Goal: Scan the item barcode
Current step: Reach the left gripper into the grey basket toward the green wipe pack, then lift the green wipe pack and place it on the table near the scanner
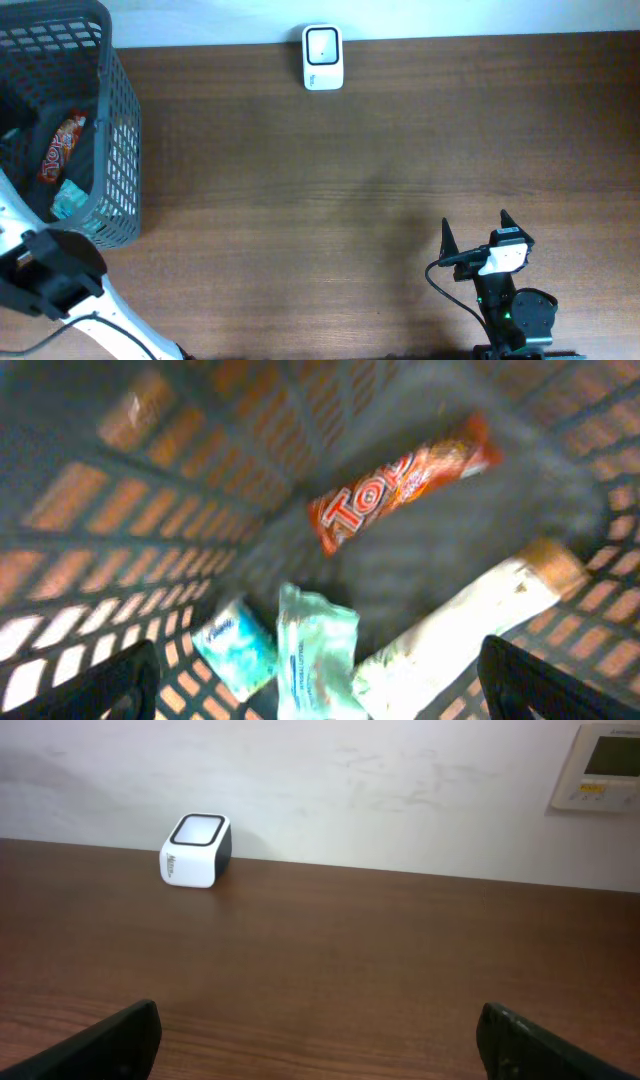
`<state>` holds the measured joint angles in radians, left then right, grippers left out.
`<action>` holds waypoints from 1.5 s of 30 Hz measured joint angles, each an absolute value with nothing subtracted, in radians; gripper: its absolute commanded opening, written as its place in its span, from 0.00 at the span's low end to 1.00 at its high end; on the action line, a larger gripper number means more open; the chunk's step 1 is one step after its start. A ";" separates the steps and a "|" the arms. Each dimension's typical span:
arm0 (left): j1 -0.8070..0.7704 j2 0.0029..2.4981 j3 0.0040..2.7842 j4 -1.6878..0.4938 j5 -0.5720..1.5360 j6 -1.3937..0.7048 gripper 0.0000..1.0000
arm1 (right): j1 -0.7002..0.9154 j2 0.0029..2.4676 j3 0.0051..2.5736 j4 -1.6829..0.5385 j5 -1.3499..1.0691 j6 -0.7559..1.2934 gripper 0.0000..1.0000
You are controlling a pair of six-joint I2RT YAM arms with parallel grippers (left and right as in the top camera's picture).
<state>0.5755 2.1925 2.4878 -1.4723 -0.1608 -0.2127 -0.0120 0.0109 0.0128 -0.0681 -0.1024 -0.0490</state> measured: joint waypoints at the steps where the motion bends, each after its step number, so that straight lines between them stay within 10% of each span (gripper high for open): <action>1: 0.575 2.215 2.488 -1.493 -0.161 -0.217 1.00 | -0.012 0.011 0.013 -0.068 -0.102 -0.049 0.99; 22: 0.458 2.355 2.102 -1.475 -0.406 -0.451 0.98 | -0.012 0.011 0.013 -0.068 -0.102 -0.049 0.99; 26: 0.466 2.355 2.038 -1.410 -0.417 -0.459 0.70 | -0.012 0.011 0.013 -0.068 -0.102 -0.049 0.99; 30: 0.466 2.354 1.981 -1.356 -0.443 -0.447 0.00 | -0.012 0.011 0.013 -0.068 -0.102 -0.049 0.99; 36: 0.467 2.364 2.070 -1.451 -0.420 -0.442 0.00 | -0.012 0.011 0.013 -0.068 -0.102 -0.049 0.99; 45: 0.468 2.365 3.012 -1.616 -0.163 -0.443 0.00 | -0.012 0.011 0.013 -0.068 -0.102 -0.049 0.99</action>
<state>0.4683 2.3653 3.0119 -1.6161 -0.1635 -0.4431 -0.0120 0.0109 0.0128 -0.0681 -0.1020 -0.0490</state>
